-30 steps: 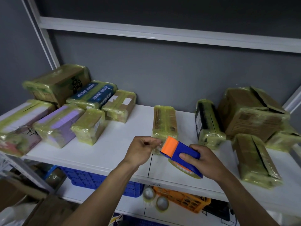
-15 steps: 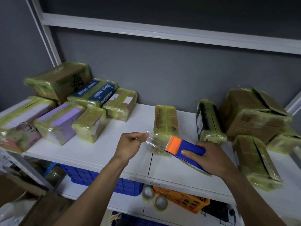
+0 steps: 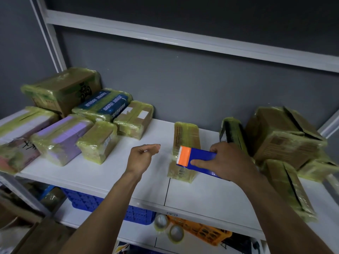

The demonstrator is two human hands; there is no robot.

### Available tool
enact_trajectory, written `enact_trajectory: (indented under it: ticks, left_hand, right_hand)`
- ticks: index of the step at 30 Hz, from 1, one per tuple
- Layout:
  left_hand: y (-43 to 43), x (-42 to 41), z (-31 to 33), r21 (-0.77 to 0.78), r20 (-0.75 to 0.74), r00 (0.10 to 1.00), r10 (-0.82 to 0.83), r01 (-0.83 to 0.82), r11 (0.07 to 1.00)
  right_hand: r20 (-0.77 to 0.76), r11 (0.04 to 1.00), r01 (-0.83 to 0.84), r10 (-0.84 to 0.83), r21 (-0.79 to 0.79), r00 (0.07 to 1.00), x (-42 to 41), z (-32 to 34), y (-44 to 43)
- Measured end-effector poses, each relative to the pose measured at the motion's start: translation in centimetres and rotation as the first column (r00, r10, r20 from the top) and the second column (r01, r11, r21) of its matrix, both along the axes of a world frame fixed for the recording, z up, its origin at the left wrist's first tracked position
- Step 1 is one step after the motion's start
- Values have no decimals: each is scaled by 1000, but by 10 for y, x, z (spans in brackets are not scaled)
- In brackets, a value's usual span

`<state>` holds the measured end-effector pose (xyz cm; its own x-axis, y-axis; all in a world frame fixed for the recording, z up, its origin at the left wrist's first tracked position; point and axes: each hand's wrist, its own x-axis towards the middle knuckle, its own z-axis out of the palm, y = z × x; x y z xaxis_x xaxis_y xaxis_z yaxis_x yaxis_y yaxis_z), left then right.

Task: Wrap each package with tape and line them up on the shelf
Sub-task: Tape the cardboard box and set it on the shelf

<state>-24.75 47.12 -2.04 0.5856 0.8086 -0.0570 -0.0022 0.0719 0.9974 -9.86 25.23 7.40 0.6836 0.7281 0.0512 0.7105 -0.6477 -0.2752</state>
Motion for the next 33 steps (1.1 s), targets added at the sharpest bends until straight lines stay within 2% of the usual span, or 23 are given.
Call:
enact_trajectory:
  ticks: [8, 18, 23, 28, 33]
  left_hand:
    - [0, 10, -30, -113, -27, 999, 22, -25, 993]
    - [-2, 36, -62, -227, -38, 999, -5, -4, 974]
    - [-11, 48, -68, -261, 24, 1000, 3, 3, 965]
    - [-21, 58, -71, -244, -2, 998, -57, 55, 968]
    - [-12, 59, -71, -39, -172, 984, 51, -58, 998]
  right_hand:
    - [37, 979, 55, -49, -196, 998, 5, 6, 23]
    - [147, 932, 152, -109, -328, 983, 9, 3, 49]
    - [116, 930, 145, -111, -337, 987, 16, -4, 51]
    - [93, 929, 143, -118, -341, 989, 21, -7, 51]
    - [17, 939, 120, -121, -324, 993, 26, -10, 47]
